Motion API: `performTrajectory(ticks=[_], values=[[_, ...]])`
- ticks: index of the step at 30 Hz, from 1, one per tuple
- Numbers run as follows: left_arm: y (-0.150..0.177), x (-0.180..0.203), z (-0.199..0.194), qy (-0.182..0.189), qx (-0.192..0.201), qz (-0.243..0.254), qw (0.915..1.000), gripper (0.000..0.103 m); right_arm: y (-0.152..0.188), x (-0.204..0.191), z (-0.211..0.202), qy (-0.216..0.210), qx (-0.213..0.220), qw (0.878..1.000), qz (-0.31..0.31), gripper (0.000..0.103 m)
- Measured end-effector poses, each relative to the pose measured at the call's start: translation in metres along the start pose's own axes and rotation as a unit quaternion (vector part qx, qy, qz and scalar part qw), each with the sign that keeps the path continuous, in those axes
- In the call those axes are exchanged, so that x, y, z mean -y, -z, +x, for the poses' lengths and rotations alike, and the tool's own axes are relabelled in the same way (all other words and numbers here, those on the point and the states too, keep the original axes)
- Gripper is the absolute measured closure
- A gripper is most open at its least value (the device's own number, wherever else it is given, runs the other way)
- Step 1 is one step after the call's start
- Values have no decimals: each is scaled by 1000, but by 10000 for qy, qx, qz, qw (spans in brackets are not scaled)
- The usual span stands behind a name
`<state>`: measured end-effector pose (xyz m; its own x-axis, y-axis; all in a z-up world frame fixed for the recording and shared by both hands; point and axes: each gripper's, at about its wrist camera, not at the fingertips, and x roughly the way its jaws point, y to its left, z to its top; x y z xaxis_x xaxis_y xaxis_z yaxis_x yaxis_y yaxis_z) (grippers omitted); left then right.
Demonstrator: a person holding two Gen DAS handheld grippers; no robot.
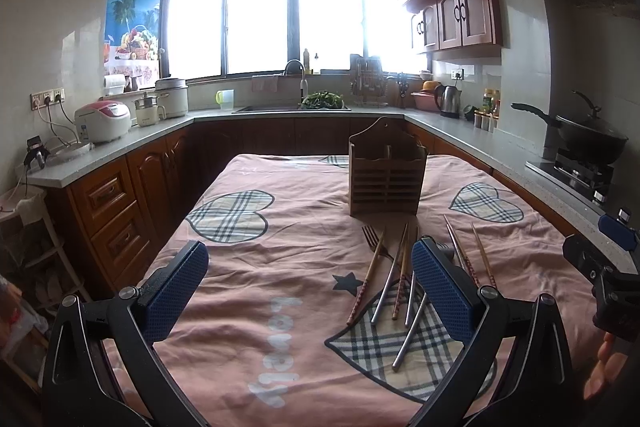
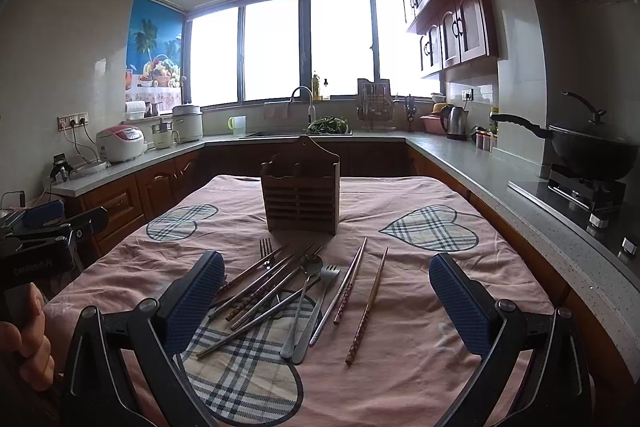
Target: Organize utensils
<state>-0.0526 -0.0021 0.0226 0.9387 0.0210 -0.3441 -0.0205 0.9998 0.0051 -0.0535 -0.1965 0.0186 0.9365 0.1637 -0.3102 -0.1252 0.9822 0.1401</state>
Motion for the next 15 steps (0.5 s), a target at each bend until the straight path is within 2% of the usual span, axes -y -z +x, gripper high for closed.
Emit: performTrajectory(ticks=[5,15], values=[[1,-1,0,-4,7,-12,10000,0,1,-19,-18,90,40,9999,-77,0],[2,-2,1,1,3,-29,10000,0,1,-27,-26,135,19,9999,-80,0]])
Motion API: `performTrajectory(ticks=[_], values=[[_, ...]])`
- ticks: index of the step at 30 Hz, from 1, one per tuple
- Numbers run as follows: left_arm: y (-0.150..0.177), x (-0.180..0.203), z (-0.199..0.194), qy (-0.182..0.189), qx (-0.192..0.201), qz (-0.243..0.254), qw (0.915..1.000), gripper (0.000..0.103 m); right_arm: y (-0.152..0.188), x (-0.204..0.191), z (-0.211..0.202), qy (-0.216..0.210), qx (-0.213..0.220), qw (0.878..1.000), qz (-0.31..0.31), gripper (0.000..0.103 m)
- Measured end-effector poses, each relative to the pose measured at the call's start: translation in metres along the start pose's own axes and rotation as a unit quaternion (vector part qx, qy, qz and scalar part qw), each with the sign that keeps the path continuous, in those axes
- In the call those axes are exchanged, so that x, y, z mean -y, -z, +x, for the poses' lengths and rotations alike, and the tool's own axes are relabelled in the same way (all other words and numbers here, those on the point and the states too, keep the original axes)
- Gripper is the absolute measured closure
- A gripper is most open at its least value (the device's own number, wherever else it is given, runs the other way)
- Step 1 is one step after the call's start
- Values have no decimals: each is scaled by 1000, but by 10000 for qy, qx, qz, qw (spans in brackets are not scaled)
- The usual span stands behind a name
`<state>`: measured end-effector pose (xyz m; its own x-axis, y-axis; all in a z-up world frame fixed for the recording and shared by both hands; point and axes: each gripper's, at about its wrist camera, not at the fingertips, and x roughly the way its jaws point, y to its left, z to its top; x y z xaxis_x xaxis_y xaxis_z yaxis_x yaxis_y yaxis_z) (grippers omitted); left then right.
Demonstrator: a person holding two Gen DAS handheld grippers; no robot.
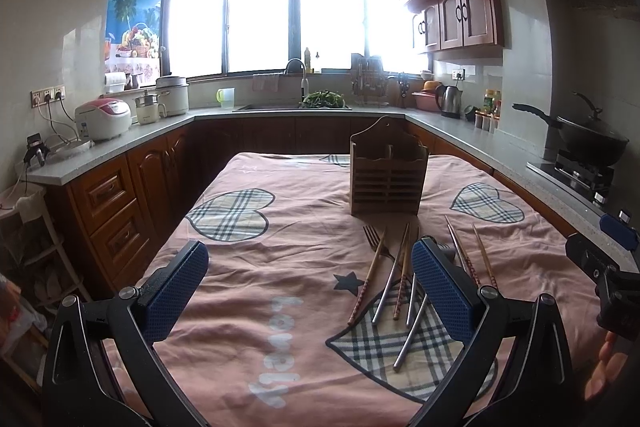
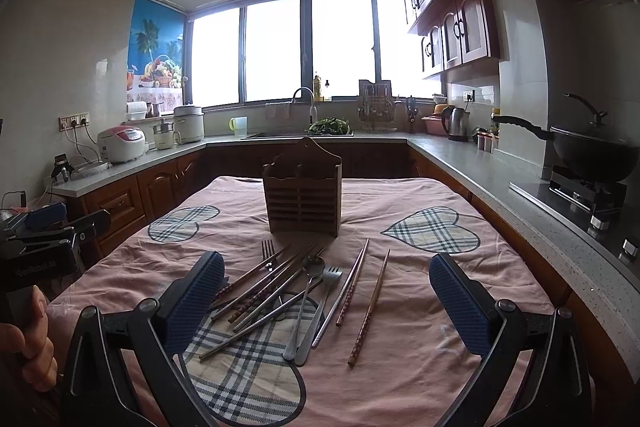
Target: Organize utensils
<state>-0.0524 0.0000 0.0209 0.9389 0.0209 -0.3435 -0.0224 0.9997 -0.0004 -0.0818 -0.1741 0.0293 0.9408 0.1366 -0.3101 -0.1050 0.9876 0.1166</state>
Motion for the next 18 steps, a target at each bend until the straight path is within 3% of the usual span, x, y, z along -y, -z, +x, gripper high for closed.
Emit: performTrajectory(ticks=[18], values=[[1,-3,1,0,-20,-20,10000,0,-5,-4,-5,46,-29,10000,-19,0]])
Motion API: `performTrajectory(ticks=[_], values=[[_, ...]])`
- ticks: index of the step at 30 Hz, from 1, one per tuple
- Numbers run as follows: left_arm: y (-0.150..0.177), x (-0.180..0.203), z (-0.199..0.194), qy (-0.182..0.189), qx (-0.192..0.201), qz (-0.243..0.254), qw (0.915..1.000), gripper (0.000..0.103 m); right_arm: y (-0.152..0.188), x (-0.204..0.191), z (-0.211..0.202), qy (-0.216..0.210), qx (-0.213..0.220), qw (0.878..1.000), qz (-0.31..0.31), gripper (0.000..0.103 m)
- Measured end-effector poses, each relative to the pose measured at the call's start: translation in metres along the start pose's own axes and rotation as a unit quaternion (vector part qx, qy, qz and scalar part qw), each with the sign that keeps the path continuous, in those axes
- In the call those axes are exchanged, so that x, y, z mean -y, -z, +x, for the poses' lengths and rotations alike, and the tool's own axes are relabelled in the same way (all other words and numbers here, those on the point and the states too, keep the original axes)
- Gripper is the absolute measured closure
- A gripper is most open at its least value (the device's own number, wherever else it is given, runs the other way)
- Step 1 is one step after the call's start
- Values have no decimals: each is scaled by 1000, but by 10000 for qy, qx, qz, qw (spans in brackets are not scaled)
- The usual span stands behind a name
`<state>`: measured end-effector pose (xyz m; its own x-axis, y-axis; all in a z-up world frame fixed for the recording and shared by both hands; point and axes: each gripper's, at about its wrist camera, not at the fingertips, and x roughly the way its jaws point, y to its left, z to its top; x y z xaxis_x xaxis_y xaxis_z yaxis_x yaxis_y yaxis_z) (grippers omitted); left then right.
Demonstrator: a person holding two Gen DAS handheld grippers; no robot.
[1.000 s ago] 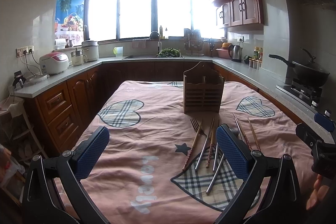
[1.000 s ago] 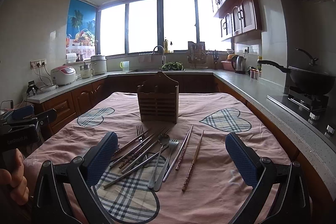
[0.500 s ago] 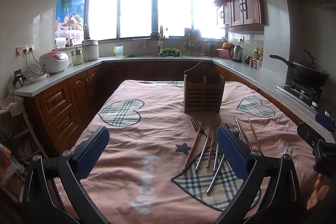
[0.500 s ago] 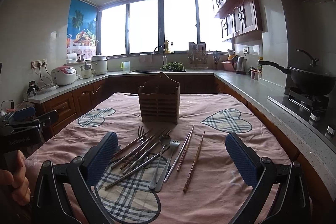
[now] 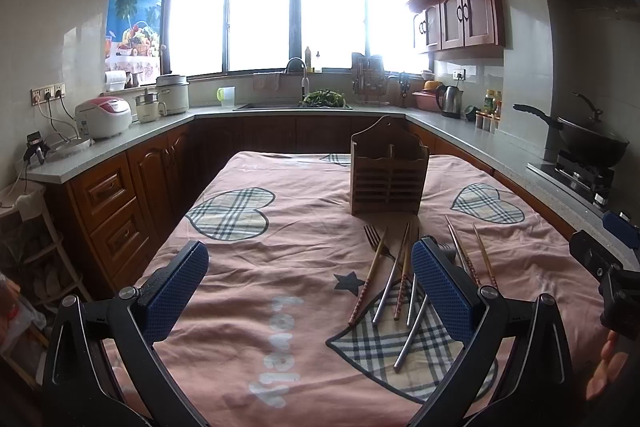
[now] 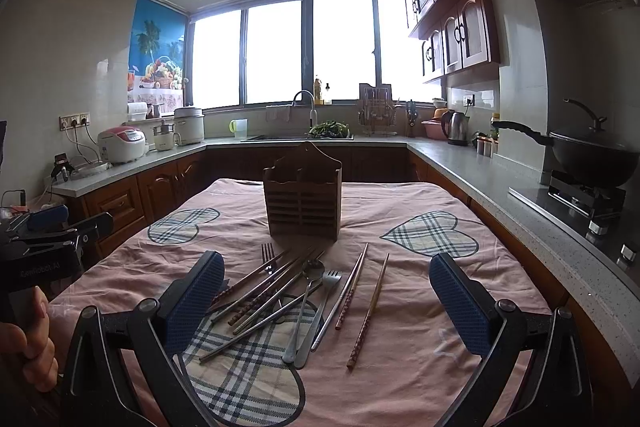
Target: Organize utensils
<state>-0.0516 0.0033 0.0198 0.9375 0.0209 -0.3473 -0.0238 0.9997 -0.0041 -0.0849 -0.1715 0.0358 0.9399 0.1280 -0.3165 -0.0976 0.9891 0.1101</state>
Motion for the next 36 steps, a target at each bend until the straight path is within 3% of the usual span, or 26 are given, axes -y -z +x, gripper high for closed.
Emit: performTrajectory(ticks=[17,26,36], values=[[0,1,5,44,-72,-22,10000,0,3,1,2,-18,-5,10000,55,0],[-3,4,38,483,-544,-57,9973,0,5,12,21,-97,-307,9991,287,0],[-6,13,93,713,-1001,31,9924,0,9,36,63,-143,-905,9936,660,1]])
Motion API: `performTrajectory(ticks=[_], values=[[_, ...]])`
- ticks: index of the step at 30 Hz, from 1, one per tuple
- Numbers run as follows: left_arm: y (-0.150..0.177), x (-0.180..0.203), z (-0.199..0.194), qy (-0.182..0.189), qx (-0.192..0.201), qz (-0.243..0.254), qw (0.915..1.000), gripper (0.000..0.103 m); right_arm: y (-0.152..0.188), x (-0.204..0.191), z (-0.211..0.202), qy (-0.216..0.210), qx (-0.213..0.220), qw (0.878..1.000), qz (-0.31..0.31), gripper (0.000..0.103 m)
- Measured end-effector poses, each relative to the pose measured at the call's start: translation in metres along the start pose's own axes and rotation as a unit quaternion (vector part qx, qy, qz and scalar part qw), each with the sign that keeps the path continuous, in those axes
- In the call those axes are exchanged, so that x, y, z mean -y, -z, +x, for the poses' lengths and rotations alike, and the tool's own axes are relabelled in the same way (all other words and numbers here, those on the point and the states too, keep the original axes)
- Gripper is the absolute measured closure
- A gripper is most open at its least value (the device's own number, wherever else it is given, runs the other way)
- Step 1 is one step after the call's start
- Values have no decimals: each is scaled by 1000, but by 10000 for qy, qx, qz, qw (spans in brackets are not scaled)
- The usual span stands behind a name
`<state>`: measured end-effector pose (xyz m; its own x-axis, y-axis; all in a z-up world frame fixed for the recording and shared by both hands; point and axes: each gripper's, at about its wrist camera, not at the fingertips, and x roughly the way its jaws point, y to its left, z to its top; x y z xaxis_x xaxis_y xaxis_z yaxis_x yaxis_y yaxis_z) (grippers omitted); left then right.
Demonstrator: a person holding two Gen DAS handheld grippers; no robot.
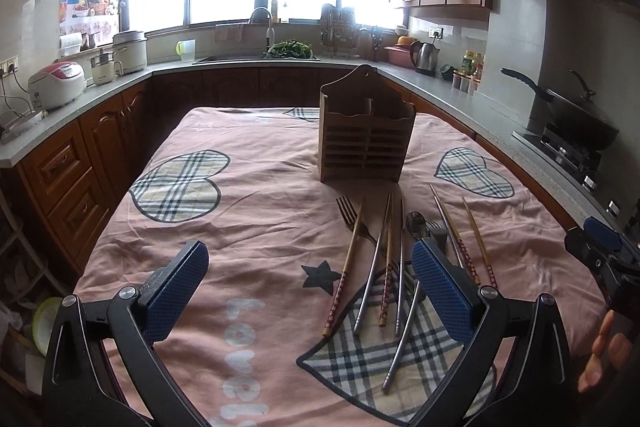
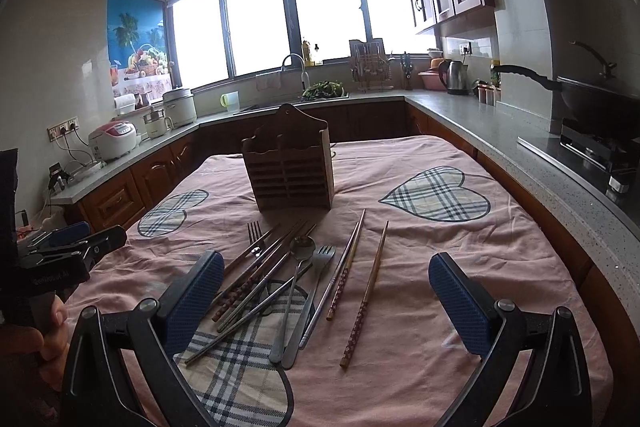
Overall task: Organize utensils
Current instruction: 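Close the left tool on a chopstick while the right tool grasps another chopstick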
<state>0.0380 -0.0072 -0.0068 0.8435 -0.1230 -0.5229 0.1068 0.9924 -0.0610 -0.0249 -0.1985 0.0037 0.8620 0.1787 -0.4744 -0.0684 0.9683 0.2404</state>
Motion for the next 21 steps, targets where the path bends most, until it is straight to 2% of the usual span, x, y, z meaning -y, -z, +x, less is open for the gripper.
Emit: performTrajectory(ticks=[7,13,18,21], values=[[-9,3,43,101,-404,74,9991,1,-8,15,32,13,-310,9994,152,9],[-18,5,83,258,-836,122,9961,11,-22,27,68,-45,-632,9974,335,29],[-22,13,113,393,-1171,206,9921,19,-30,36,97,-96,-869,9950,476,50],[-24,18,130,437,-1374,306,9891,26,-35,41,114,-144,-1023,9930,574,57]])
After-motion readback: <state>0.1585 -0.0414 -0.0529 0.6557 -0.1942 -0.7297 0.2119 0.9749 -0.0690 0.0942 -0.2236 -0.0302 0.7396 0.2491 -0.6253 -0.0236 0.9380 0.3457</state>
